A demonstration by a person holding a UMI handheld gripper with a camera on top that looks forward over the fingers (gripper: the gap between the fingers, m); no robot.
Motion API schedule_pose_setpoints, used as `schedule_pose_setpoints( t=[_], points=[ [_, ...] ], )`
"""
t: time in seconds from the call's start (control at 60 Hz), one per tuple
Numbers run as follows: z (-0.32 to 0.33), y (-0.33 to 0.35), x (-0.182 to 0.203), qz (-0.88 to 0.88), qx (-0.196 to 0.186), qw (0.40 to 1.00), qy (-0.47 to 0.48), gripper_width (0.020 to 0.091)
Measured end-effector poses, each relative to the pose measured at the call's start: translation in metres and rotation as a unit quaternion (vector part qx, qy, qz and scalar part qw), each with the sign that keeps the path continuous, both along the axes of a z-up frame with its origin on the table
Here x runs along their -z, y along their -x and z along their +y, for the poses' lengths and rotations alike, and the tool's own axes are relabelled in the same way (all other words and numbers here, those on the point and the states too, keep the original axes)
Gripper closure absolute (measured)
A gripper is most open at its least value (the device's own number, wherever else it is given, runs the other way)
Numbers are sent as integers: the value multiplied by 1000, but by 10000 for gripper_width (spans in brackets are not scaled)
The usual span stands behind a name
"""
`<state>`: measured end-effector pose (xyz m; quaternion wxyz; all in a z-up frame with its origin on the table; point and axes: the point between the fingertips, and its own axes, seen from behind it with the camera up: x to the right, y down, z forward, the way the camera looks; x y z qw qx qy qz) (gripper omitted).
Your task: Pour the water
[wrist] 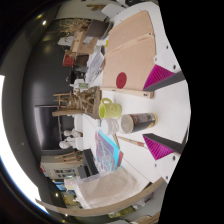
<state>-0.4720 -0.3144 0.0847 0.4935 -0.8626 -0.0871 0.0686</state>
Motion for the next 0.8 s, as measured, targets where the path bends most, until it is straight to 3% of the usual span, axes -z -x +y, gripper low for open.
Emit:
schedule_pose_setpoints(
  t=[0.133,0.233,0.3,0.383,0.4,0.467,0.65,0.8],
  points=[
    [42,32,10,11,12,999,-40,257],
    [69,39,22,12,32,998,-54,332],
    [81,45,28,17,39,997,-59,431],
    [94,46,33,15,45,997,-68,662],
    [95,45,32,15,48,996,-71,675],
    [93,44,32,10,55,996,-76,694],
    [95,41,29,4,63,996,-70,837],
    [103,18,7,-23,88,993,-71,839]
  ],
)
